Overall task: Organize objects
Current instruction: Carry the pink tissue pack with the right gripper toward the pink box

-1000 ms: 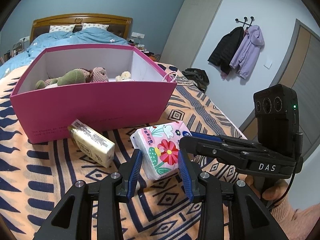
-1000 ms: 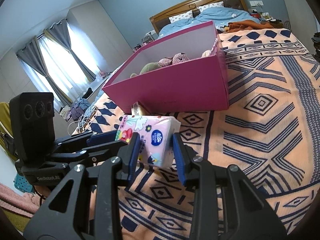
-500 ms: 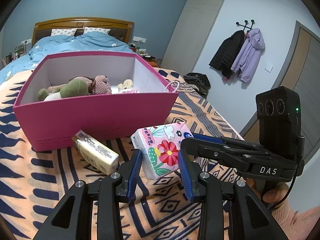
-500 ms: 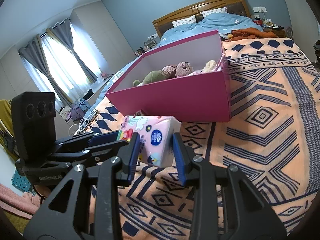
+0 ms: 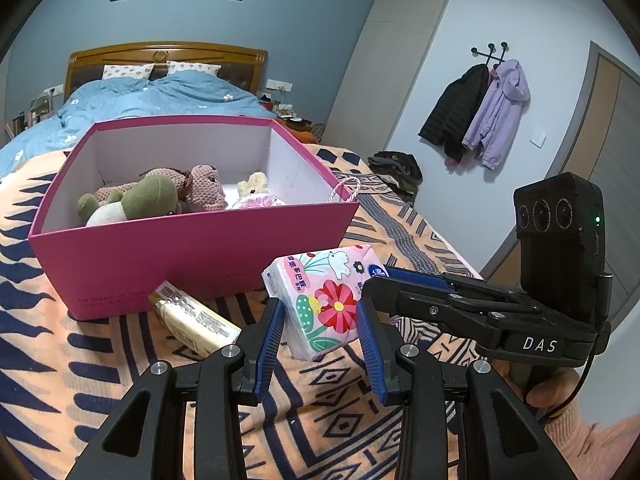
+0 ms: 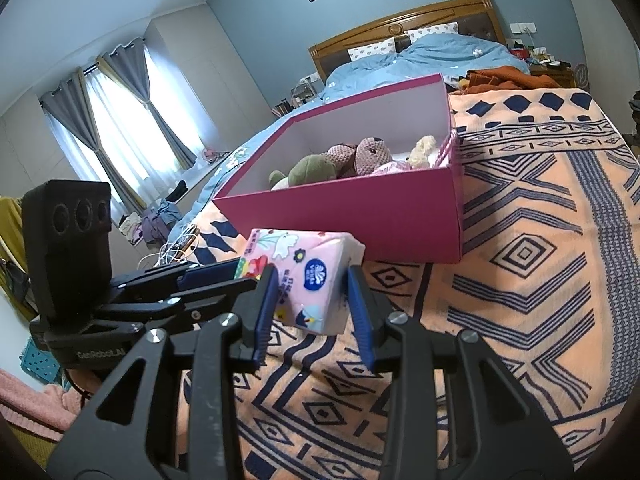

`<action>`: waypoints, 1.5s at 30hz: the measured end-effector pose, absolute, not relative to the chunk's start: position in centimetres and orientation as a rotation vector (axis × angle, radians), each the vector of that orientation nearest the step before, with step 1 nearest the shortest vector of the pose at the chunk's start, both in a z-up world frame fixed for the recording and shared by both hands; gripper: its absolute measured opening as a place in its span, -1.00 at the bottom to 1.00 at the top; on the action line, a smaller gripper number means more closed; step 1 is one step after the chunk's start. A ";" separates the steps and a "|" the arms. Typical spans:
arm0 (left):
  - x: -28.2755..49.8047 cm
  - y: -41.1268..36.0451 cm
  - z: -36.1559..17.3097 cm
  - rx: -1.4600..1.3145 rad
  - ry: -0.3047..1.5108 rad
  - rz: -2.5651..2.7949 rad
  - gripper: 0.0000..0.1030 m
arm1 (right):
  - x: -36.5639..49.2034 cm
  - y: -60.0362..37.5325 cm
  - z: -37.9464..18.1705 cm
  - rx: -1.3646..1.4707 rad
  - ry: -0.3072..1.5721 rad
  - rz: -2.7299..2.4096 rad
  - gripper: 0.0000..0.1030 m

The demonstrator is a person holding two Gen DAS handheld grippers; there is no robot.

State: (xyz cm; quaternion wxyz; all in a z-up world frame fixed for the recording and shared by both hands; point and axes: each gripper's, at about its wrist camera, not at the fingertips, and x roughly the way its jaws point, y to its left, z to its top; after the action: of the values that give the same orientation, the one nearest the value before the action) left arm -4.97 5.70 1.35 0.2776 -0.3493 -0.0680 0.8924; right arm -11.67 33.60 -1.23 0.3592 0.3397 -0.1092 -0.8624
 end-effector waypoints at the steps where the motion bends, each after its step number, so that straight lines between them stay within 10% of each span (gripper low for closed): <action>1: -5.0 5.7 1.4 -0.937 -0.183 2.396 -0.28 | -11.7 33.6 -1.2 0.874 -0.281 -2.225 -0.26; 45: -7.5 5.8 3.5 -0.895 -0.165 2.421 -0.28 | -13.9 33.3 1.0 0.812 -0.258 -2.240 -0.26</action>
State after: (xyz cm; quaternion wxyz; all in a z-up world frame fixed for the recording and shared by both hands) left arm -7.51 5.80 3.46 0.2739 -0.3329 -0.0615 0.9002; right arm -13.89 33.25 0.98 0.3639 0.3154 -0.1003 -0.8707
